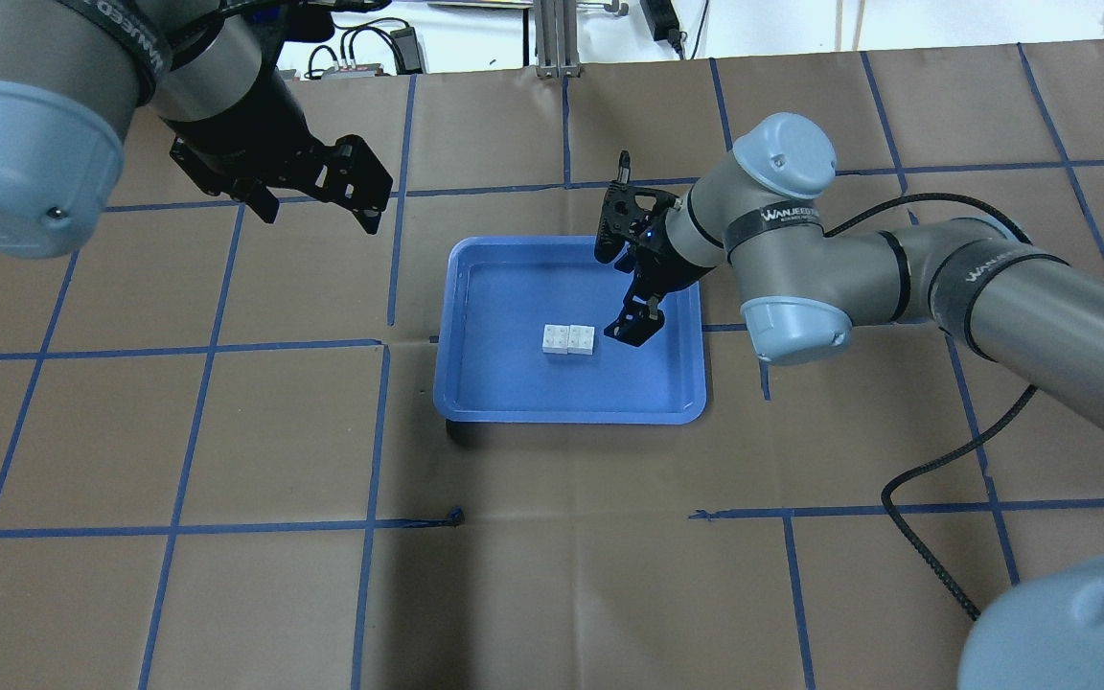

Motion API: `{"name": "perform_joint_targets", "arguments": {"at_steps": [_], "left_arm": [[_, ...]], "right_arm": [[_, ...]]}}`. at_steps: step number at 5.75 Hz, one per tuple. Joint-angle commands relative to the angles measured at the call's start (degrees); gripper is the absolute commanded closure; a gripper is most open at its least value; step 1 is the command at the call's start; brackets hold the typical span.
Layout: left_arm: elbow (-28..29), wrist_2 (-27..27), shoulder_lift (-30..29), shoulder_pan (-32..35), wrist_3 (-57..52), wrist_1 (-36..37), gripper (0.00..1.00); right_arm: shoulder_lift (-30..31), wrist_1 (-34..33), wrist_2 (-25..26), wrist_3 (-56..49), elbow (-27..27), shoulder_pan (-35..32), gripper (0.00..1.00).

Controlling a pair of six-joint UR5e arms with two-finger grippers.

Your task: Assemble white blocks and place on blue tray

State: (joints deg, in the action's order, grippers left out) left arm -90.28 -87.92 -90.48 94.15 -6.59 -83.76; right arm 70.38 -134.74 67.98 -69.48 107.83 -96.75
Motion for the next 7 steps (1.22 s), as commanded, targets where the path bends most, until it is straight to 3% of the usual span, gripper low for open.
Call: {"name": "perform_joint_targets", "arguments": {"at_steps": [1, 2, 4, 5, 6, 7], "left_arm": [[-0.33, -0.06, -0.04, 0.07, 0.09, 0.0, 0.01], [-0.33, -0.32, 0.04, -0.02, 0.09, -0.09, 0.01], [-0.07, -0.15, -0.31, -0.02, -0.61, 0.0, 0.01], [0.02, -0.06, -0.22, -0.02, -0.61, 0.0, 0.01], [-0.07, -0.06, -0.22, -0.02, -0.61, 0.0, 0.01], [-0.24, -0.15, -0.22, -0.11, -0.61, 0.0, 0.01]], "right_arm": [[5.18, 8.93, 7.65, 3.18, -1.83, 0.86, 0.01], [7.64, 11.05, 13.87, 7.73, -1.92, 2.95, 0.01], [14.58, 17.55, 16.91, 23.06, -1.92, 7.79, 0.0], [15.74, 19.84, 21.53, 30.64, -2.01, 8.24, 0.0], [17.06, 28.13, 24.1, 41.42, -5.4, 8.16, 0.0], [16.64, 40.92, 23.69, 52.67, -12.74, 7.98, 0.0]]}}
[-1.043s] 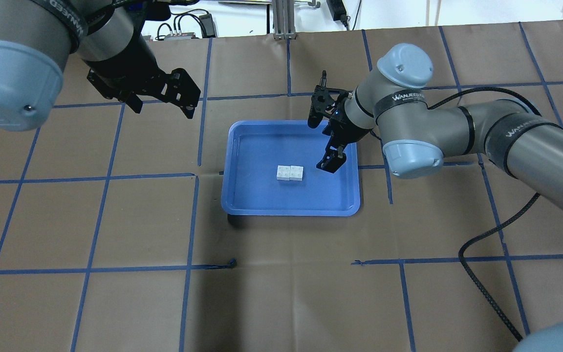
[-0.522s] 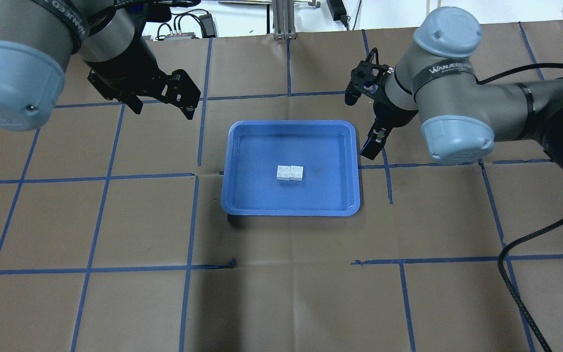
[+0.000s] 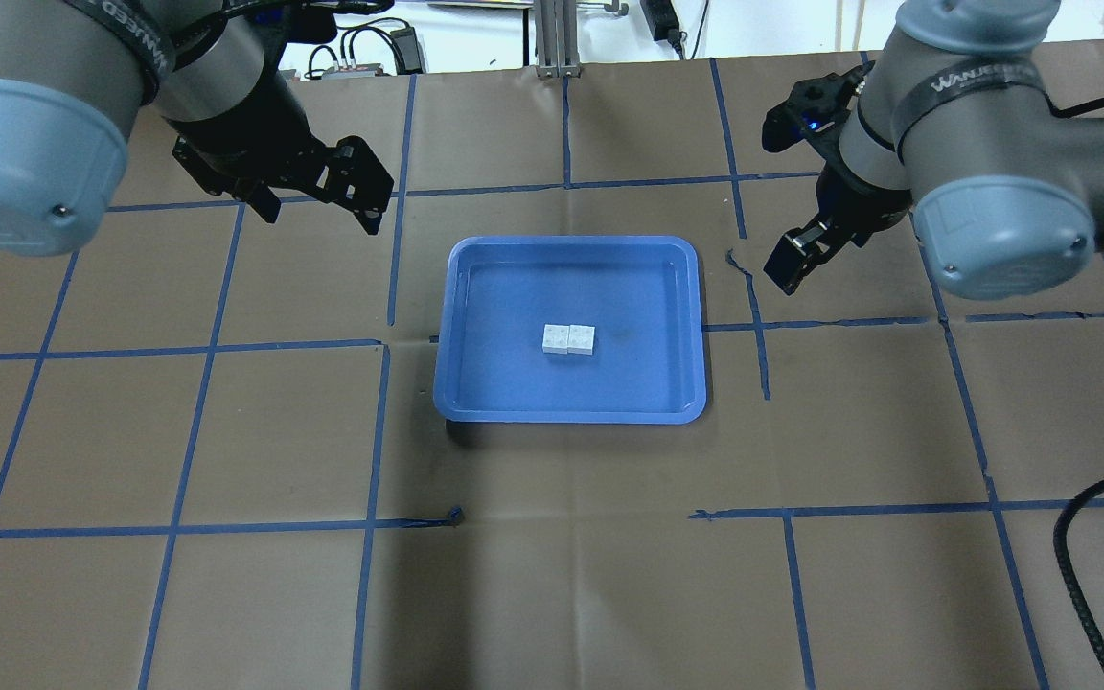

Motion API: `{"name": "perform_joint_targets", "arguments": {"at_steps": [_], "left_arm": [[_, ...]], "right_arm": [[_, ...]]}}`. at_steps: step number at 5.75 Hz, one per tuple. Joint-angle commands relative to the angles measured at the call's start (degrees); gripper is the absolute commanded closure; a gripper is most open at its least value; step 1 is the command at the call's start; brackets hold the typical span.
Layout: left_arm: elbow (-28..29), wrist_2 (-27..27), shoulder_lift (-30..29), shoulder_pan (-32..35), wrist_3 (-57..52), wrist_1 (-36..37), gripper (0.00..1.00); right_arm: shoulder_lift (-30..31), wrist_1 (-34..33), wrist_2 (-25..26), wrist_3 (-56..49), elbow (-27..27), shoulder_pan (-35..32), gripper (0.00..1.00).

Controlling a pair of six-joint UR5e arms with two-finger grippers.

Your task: Assemble white blocks and place on blue tray

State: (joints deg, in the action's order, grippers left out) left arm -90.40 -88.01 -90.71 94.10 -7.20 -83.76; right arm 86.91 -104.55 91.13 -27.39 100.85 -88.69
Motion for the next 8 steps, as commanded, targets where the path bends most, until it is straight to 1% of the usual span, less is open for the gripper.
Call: {"name": "perform_joint_targets", "arguments": {"at_steps": [1, 2, 3, 4, 5, 6, 7, 8], "left_arm": [[-0.22, -0.06, 0.01, -0.06, -0.01, 0.0, 0.01], [-0.31, -0.15, 0.01, -0.06, -0.01, 0.0, 0.01], [-0.22, -0.06, 0.01, -0.06, -0.01, 0.0, 0.01], [-0.22, -0.06, 0.01, -0.06, -0.01, 0.0, 0.01], [-0.22, -0.06, 0.01, 0.03, -0.01, 0.0, 0.01], [-0.13, 0.03, 0.01, 0.03, -0.01, 0.0, 0.01], [-0.04, 0.03, 0.01, 0.03, -0.01, 0.0, 0.01], [-0.04, 0.03, 0.01, 0.03, 0.08, 0.0, 0.01]], "right_arm": [[-0.59, 17.38, 0.28, 15.91, -12.37, -0.16, 0.0], [-1.9, 17.97, -0.08, 17.36, -15.48, -0.34, 0.0], [-2.53, 17.37, -2.17, 25.9, -16.21, -0.34, 0.0], [-3.23, 16.23, -8.1, 43.21, -17.35, -0.34, 0.0], [-4.37, 17.26, -6.6, 45.04, -18.92, -0.6, 0.0], [-4.64, 21.19, -5.19, 45.32, -20.59, -0.86, 0.0], [-4.82, 22.71, -3.78, 45.32, -20.87, -0.87, 0.0], [-4.64, 22.72, -3.6, 45.23, -20.79, -0.87, 0.0]]}}
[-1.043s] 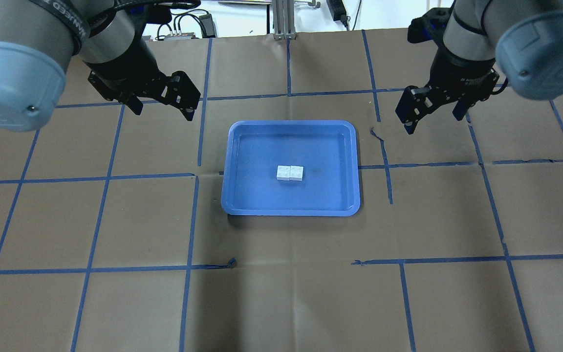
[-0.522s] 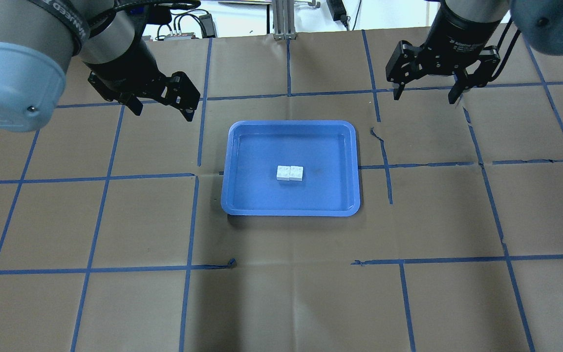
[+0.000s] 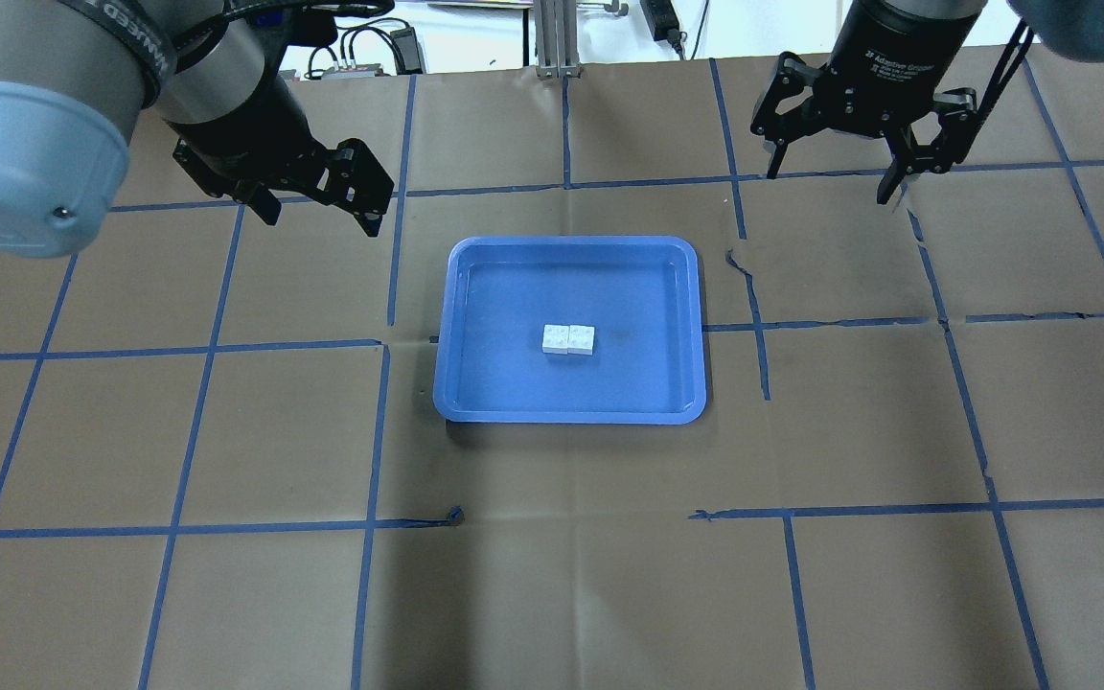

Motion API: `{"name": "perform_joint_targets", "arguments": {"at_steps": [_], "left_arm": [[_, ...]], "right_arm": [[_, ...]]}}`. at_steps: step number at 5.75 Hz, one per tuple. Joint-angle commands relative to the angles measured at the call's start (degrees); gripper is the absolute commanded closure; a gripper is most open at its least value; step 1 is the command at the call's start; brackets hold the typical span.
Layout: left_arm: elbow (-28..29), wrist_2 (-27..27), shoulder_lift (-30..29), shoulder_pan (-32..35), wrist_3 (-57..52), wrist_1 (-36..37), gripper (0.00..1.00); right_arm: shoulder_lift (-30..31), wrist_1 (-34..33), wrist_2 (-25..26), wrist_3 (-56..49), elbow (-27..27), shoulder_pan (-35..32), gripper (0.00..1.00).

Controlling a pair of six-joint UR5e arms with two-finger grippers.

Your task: Assemble white blocks and place on blue tray

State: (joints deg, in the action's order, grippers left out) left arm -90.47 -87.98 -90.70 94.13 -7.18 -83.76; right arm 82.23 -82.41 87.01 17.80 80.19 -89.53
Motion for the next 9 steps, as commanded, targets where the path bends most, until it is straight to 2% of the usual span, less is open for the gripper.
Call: {"name": "perform_joint_targets", "arguments": {"at_steps": [1, 4, 9], "left_arm": [[0.03, 0.01, 0.0, 0.0, 0.06, 0.0, 0.01], [0.03, 0.01, 0.0, 0.0, 0.06, 0.0, 0.01], [0.12, 0.01, 0.0, 0.0, 0.15, 0.0, 0.01]], "right_arm": [[0.3, 0.5, 0.53, -1.0, -0.12, -0.47, 0.0], [0.22, -0.29, 1.14, -8.18, 0.23, -1.18, 0.0], [0.21, -0.21, 2.11, -8.39, 0.4, -1.18, 0.0]]}}
